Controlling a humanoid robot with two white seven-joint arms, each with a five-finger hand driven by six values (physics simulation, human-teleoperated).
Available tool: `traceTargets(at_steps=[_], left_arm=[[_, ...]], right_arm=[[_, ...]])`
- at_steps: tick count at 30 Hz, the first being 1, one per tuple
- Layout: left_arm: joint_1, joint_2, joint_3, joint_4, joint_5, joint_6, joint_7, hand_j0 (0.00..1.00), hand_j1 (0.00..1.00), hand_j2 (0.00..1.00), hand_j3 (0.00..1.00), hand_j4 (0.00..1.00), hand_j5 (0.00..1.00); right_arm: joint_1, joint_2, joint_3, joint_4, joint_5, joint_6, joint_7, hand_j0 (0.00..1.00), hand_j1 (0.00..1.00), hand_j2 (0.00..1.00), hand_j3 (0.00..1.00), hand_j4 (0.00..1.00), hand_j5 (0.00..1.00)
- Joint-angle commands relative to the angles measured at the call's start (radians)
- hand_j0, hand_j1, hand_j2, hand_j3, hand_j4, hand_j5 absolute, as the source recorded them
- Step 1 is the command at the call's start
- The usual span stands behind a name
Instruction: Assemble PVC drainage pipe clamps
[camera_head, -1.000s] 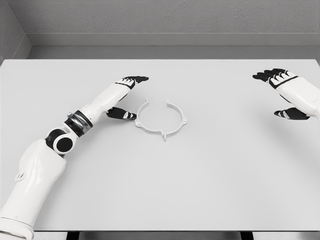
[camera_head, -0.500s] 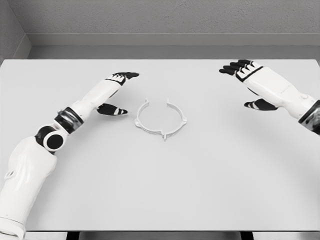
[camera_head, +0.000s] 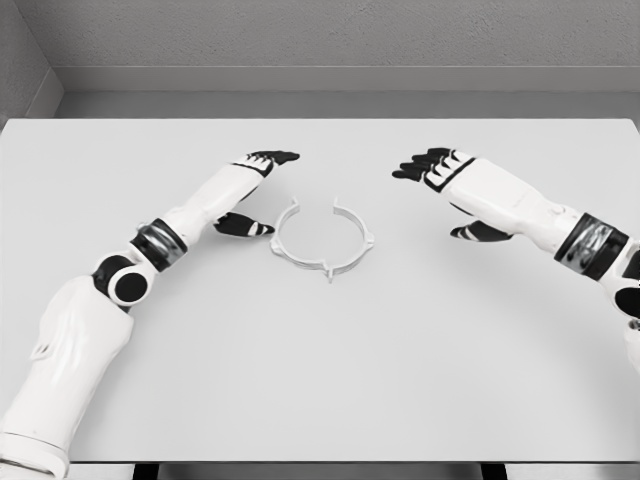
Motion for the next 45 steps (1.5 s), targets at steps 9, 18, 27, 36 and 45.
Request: traceTargets(at_steps=[9,18,27,36,45], left_arm=[[0.006,-0.014,-0.005,-0.006,0.004,0.001,0.001,1.0,1.0,1.0,1.0,1.0,1.0],[0.008,-0.024,-0.005,-0.009,-0.001,0.001,0.001,1.0,1.0,1.0,1.0,1.0,1.0],[0.008,-0.043,-0.005,-0.007,-0.001,0.001,0.001,1.0,1.0,1.0,1.0,1.0,1.0],[0.008,-0.043,-0.005,-0.009,0.001,0.001,0.001,1.0,1.0,1.0,1.0,1.0,1.0],[-0.035,0.059,0.017,-0.006,0.031,0.001,0.001,1.0,1.0,1.0,1.0,1.0,1.0]], right_arm=[[-0.002,0.007,-0.013,0.0,-0.011,0.003,0.047,1.0,1.0,1.0,1.0,1.0,1.0],[0.015,-0.002,-0.178,0.029,-0.014,0.003,0.053,1.0,1.0,1.0,1.0,1.0,1.0],[0.04,-0.014,-0.246,0.07,-0.017,0.003,0.053,1.0,1.0,1.0,1.0,1.0,1.0],[0.041,-0.009,-0.258,0.07,-0.016,0.003,0.052,1.0,1.0,1.0,1.0,1.0,1.0],[0.041,-0.003,-0.254,0.061,-0.017,0.003,0.052,1.0,1.0,1.0,1.0,1.0,1.0]])
